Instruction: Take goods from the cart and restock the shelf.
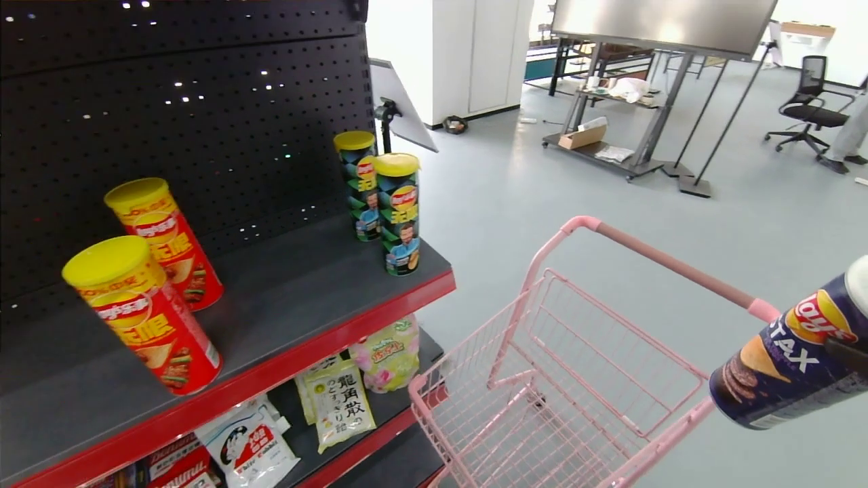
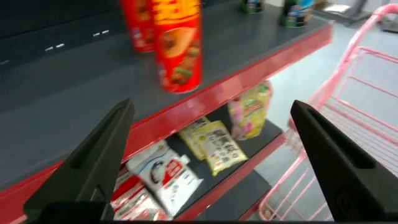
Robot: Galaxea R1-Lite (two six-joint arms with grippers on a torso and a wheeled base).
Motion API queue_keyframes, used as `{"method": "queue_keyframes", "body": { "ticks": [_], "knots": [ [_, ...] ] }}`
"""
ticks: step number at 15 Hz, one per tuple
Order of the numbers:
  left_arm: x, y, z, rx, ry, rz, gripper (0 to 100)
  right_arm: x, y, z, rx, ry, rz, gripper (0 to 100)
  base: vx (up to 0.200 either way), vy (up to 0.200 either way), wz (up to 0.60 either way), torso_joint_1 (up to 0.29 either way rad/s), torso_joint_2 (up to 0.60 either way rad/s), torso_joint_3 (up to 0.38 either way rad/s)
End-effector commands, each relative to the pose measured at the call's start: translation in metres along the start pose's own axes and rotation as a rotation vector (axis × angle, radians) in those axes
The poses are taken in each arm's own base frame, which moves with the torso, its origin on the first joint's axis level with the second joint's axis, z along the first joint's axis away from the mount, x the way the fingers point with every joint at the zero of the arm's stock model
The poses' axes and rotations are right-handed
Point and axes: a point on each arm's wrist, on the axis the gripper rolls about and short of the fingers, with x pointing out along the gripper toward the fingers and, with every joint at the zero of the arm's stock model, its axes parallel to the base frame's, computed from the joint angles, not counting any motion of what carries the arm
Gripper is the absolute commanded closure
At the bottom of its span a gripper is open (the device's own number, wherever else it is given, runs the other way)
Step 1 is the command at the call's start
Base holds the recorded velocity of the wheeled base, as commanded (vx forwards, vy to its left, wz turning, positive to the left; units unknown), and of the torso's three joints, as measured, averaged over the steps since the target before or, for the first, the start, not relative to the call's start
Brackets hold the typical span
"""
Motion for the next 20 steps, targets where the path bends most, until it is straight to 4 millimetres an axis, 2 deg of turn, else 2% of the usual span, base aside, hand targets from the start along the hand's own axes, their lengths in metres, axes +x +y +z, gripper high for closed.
{"method": "queue_keyframes", "body": {
  "ticks": [1,4,12,18,20],
  "knots": [
    [0.0,0.0,0.0,0.0,0.0,0.0,0,0.0,0.0,-0.001,0.0,0.001,0.001,100,0.0,0.0,0.6,0.012,0.0,0.007],
    [0.0,0.0,0.0,0.0,0.0,0.001,0,-0.003,0.0,-0.004,-0.002,-0.006,0.004,100,0.0,0.0,0.6,0.005,0.0,0.001],
    [0.0,0.0,0.0,0.0,0.0,0.0,0,-0.022,0.002,-0.028,-0.028,-0.039,-0.009,100,0.0,0.0,0.6,0.0,0.0,0.002],
    [0.0,0.0,0.0,0.0,0.0,0.0,0,-0.046,0.003,-0.045,-0.019,-0.137,-0.01,100,0.0,0.0,0.0,0.0,0.0,0.0],
    [0.0,0.0,0.0,0.002,0.0,0.0,0,-0.048,0.003,-0.046,-0.018,-0.148,-0.006,100,0.0,0.2,0.0,0.0,-0.01,0.002]
  ]
}}
